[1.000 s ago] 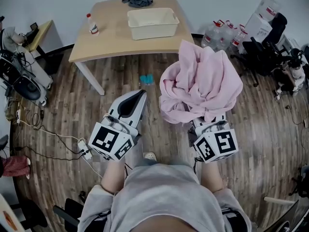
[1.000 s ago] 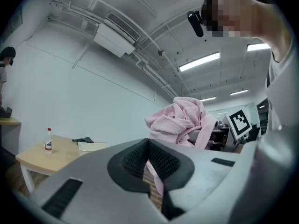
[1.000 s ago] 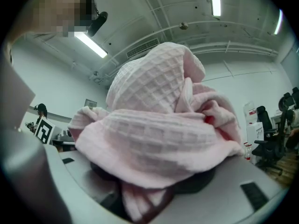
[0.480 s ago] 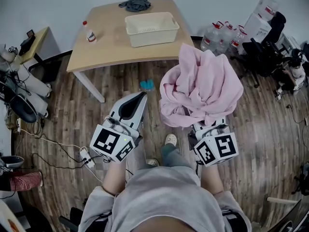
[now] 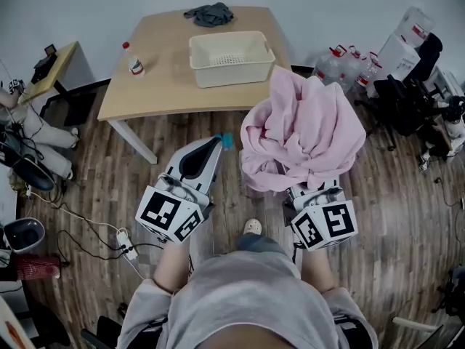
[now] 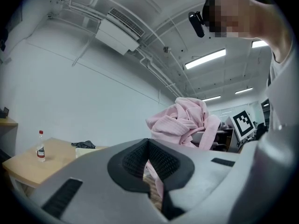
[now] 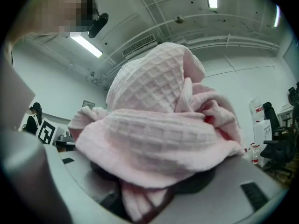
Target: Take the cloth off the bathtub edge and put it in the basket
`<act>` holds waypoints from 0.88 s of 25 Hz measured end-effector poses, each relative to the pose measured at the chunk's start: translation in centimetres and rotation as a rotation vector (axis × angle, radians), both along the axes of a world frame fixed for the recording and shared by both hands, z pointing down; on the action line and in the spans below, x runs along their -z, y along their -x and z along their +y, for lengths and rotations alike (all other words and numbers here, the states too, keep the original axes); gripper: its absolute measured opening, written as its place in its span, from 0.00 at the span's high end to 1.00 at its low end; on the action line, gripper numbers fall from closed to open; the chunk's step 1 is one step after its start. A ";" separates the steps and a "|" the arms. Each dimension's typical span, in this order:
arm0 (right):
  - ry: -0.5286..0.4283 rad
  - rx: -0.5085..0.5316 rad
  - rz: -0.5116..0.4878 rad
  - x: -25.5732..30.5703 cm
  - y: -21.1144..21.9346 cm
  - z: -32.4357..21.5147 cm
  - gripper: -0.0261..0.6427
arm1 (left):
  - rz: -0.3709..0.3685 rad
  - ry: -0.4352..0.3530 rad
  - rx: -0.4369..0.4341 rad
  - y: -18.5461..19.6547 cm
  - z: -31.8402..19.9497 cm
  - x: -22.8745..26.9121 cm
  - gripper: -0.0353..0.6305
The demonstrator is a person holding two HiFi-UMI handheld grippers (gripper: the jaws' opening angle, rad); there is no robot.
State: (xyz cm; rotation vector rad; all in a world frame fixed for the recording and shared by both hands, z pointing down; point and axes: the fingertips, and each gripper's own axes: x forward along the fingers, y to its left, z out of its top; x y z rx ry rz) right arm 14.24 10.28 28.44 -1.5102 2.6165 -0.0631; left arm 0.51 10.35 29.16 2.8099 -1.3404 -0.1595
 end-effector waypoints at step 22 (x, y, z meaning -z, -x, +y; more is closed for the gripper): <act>-0.020 0.122 -0.028 0.3 -4.9 -12.1 0.53 | -0.016 -0.021 0.102 -5.7 -10.6 0.6 0.95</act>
